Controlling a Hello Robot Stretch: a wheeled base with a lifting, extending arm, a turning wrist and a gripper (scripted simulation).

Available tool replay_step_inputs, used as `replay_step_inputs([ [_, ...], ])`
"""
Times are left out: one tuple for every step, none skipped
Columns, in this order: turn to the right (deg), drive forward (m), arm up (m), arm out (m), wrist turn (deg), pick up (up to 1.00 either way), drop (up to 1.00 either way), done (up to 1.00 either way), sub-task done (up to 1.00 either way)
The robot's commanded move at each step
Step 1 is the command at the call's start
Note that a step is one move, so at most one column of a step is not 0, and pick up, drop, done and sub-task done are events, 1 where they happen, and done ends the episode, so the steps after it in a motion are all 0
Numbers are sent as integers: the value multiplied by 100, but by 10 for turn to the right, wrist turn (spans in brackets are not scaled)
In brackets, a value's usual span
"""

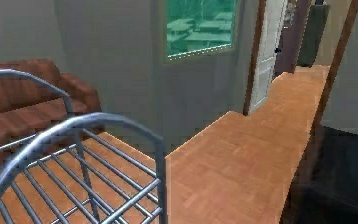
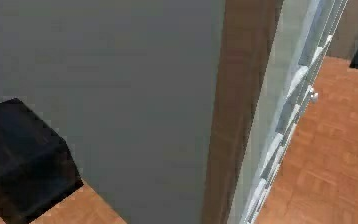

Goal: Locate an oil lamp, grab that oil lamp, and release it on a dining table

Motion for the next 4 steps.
replay_step_inputs([
  [390,0,0,0,0,0,0,0,0],
  [0,45,0,0,0,0,0,0,0],
  [-390,0,0,0,0,0,0,0,0],
  [0,60,0,0,0,0,0,0,0],
])
